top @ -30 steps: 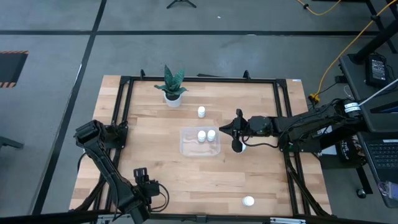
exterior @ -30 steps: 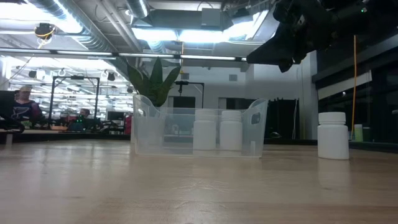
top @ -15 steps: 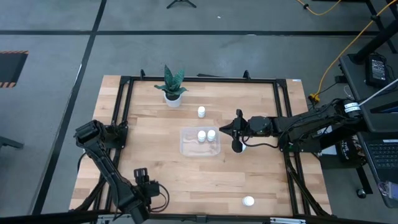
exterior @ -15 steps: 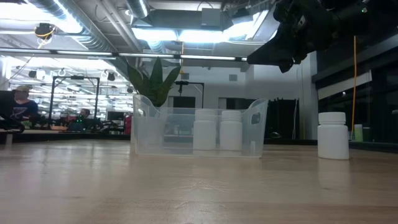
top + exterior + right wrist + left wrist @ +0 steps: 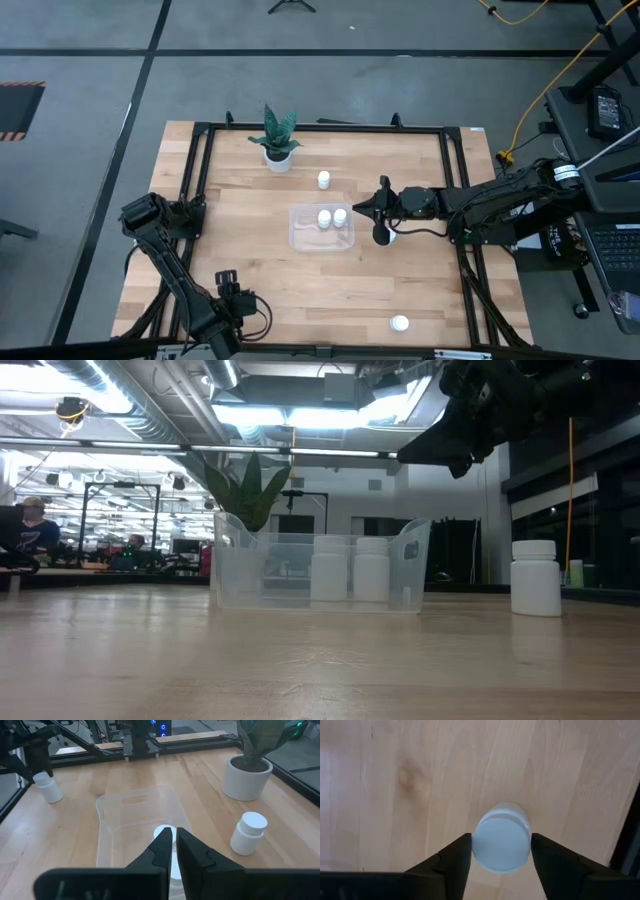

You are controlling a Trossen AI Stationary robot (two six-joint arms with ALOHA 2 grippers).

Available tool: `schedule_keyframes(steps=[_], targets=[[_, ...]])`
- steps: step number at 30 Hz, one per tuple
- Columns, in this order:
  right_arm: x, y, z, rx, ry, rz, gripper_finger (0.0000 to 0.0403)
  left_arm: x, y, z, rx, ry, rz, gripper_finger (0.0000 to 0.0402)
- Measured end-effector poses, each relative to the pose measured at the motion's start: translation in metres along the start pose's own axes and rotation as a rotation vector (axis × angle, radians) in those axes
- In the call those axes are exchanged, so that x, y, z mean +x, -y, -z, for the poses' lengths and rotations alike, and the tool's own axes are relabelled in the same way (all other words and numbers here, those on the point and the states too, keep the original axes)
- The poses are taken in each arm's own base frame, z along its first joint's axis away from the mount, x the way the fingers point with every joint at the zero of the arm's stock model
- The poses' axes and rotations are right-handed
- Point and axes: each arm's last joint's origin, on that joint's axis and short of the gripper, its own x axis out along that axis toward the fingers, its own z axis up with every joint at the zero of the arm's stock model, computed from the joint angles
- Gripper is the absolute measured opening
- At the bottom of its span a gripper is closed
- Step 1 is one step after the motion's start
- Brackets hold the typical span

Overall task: Pick and place pill bottles into a basket
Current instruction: Put the white medicine bottle into the transparent bin

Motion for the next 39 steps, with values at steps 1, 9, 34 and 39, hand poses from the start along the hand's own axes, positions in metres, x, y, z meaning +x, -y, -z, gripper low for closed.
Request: schedule_keyframes(steps=[1, 9, 34, 39], targets=[[0.0, 0.0, 0.0, 0.0, 0.0, 0.0, 0.003, 0.0, 0.0, 0.0, 0.0, -0.002, 0.001, 0.0187], [0.0, 0.0, 0.0, -0.001, 0.0, -0.001, 0.003, 0.0, 0.0, 0.0, 0.01, -0.004, -0.001, 0.0155], [0.0, 0.0, 0.003, -0.03, -0.028, 0.004, 0.003, -0.033, -0.06, -0.051, 0.033, 0.055, 0.027, 0.0154], [0.001, -0.002, 0.005, -0.07, -0.04, -0.005, 0.003, -0.028, -0.072, -0.066, 0.09, 0.068, -0.006, 0.0154]])
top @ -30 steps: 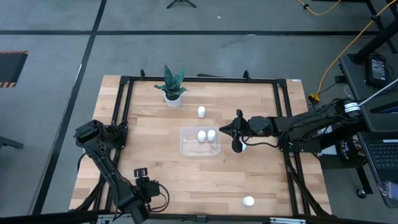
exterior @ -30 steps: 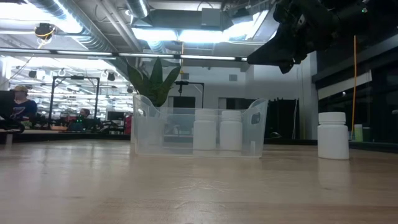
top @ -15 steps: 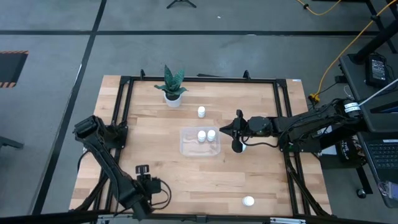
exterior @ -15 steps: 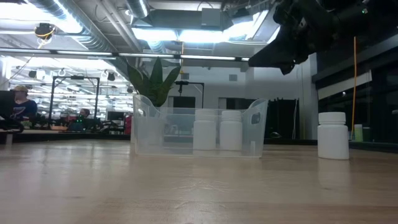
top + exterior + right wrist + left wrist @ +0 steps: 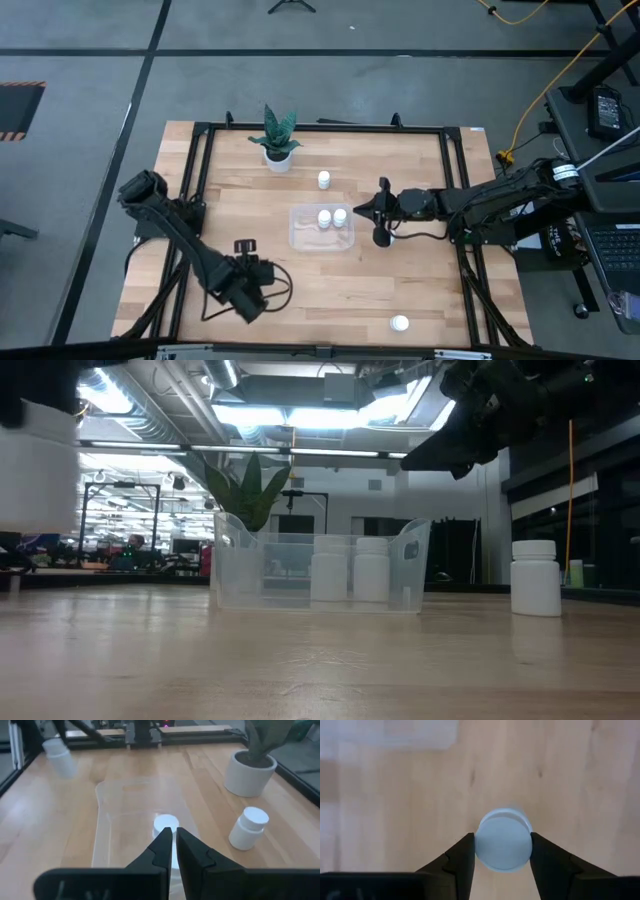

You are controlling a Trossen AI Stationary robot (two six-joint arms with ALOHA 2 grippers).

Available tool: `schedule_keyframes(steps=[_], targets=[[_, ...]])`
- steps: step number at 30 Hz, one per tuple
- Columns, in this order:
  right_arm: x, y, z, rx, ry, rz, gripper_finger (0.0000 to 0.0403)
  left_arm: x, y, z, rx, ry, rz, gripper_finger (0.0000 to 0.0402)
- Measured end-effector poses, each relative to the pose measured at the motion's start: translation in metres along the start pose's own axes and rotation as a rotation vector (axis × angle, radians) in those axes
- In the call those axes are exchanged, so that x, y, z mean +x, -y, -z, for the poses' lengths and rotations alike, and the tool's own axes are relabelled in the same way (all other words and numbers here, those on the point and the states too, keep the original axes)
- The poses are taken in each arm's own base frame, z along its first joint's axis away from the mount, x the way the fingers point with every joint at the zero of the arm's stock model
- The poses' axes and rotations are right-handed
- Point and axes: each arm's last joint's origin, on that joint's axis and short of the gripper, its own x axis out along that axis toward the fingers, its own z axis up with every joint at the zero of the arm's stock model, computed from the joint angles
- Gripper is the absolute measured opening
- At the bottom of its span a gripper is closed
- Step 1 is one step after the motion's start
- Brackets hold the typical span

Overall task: Pick and place pill bottles into a basket
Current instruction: Put the white medicine bottle into the transparent bin

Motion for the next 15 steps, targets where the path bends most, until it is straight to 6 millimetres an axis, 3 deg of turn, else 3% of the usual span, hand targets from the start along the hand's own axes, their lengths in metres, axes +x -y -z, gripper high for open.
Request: schedule_keyframes(steps=[15], targets=[[0.0, -0.004, 0.002, -0.143, -0.005, -0.014, 0.003, 0.022, -0.055, -0.043, 0.039, -0.031, -0.071, 0.0154]])
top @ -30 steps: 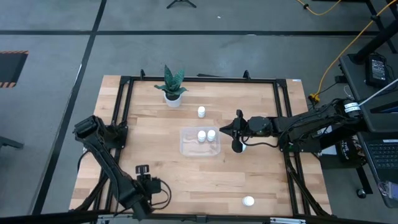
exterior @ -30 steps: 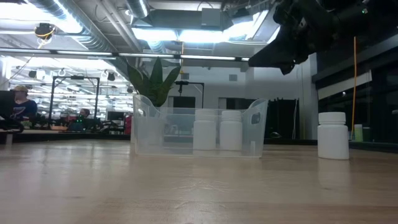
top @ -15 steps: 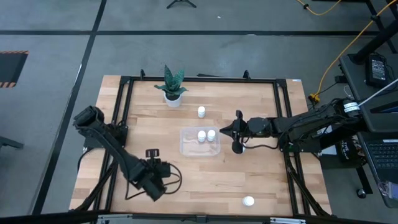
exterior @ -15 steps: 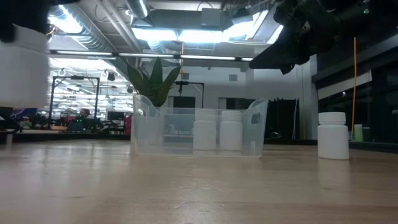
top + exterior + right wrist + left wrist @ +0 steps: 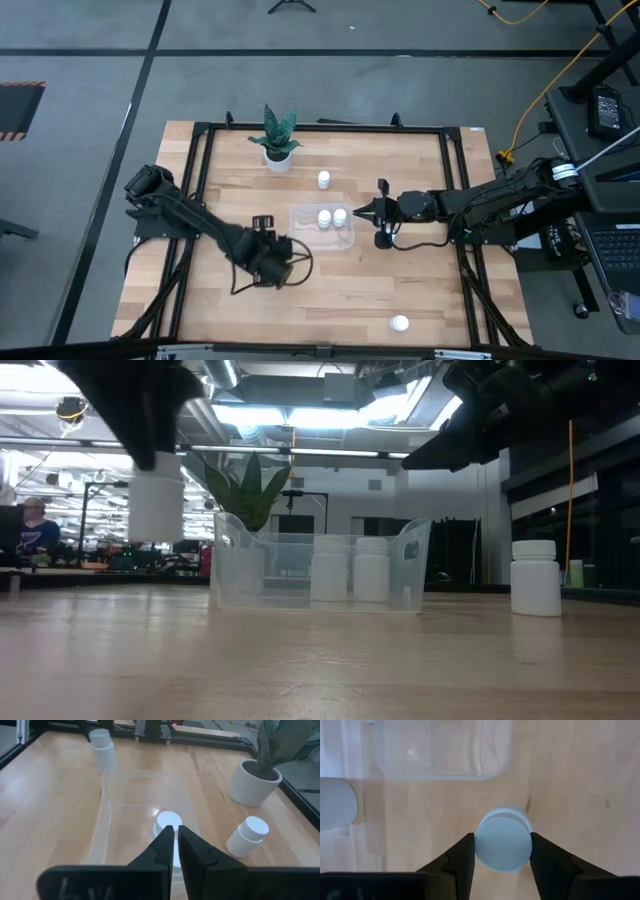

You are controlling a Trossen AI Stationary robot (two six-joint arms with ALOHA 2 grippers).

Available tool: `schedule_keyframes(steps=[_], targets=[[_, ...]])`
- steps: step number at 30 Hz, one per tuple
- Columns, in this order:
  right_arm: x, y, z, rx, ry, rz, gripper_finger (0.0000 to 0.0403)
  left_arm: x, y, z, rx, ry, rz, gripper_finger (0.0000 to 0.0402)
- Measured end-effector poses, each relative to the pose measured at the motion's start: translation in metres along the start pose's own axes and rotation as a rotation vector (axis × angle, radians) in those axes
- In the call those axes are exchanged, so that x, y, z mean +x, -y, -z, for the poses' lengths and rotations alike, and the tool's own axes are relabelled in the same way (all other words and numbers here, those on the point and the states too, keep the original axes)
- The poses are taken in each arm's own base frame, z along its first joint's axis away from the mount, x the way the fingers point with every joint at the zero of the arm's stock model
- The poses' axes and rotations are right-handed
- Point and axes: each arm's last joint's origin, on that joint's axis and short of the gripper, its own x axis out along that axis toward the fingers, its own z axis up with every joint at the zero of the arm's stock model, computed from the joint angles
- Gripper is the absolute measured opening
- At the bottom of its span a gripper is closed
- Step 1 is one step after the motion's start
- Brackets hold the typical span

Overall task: Pick and place pill bottles into a basket
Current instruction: Put the white medicine bottle into the transparent bin

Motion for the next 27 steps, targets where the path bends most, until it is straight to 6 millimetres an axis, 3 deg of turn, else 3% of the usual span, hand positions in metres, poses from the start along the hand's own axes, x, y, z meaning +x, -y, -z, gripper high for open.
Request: schedule_keyframes(steps=[8, 19, 27], targets=[[0.0, 0.0, 0.0, -0.075, -0.001, 0.0, 0.003, 0.001, -0.024, -0.01, -0.004, -0.003, 0.015, 0.0154], [0.001, 0.004, 0.0, -0.185, -0.001, 0.017, 0.003, -0.044, -0.065, 0.001, -0.084, 0.149, 0.044, 0.0154], [0.003, 0.02, -0.001, -0.172, 0.002, 0.079, 0.003, -0.048, -0.096, -0.014, -0.031, 0.265, 0.093, 0.0154]])
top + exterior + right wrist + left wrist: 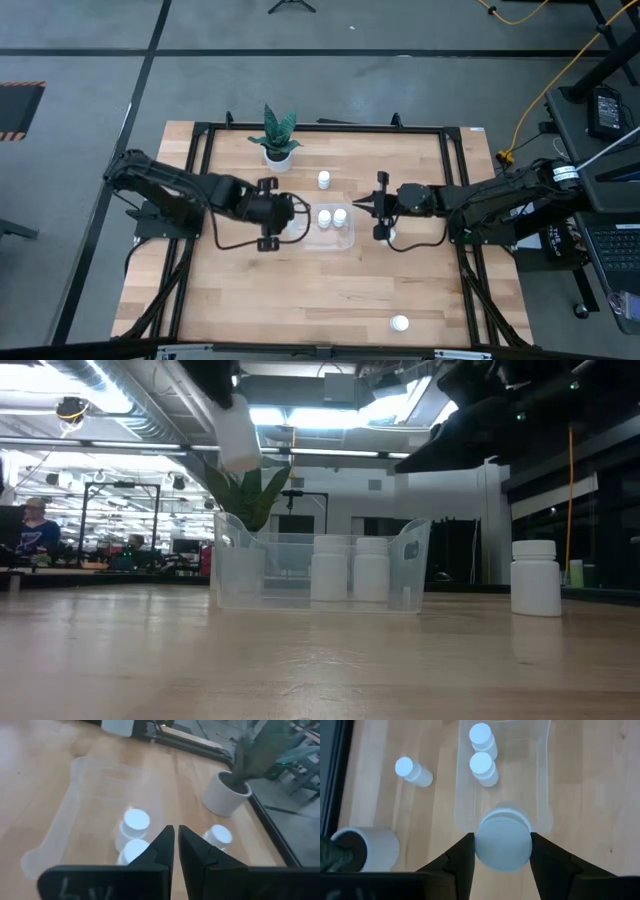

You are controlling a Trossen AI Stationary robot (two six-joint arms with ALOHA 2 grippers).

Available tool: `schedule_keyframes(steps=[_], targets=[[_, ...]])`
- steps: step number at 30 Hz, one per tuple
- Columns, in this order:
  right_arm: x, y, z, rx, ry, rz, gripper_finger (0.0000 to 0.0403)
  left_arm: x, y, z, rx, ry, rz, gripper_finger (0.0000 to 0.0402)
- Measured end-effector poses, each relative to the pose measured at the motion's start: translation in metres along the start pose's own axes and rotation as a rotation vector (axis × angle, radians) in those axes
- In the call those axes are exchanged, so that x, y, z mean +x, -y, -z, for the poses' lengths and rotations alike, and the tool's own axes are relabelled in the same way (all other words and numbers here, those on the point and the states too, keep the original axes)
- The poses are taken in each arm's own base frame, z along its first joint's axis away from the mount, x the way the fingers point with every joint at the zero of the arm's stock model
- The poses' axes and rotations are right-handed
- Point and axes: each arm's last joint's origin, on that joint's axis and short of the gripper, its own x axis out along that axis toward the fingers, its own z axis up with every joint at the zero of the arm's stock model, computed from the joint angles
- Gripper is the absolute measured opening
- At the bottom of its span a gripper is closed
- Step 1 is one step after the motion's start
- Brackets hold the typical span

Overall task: Pick and place pill bottles into a basket
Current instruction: Put the white medicine bottle into the transparent bin

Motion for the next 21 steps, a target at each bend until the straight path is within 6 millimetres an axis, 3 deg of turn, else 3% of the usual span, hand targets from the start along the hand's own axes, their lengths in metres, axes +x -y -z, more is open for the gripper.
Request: schedule_keyframes(steps=[6, 12, 21], targets=[[0.002, 0.008, 0.001, 0.009, -0.002, 0.031, 0.003, 0.02, -0.024, -0.008, 0.034, -0.052, 0.031, 0.0154], [0.003, 0.017, 0.004, 0.02, -0.013, 0.065, 0.003, 0.027, -0.041, -0.015, 0.04, -0.016, 0.027, 0.0154], [0.004, 0.029, 0.007, 0.016, -0.029, 0.112, 0.003, 0.067, -0.03, -0.022, 0.094, -0.075, 0.014, 0.0154]])
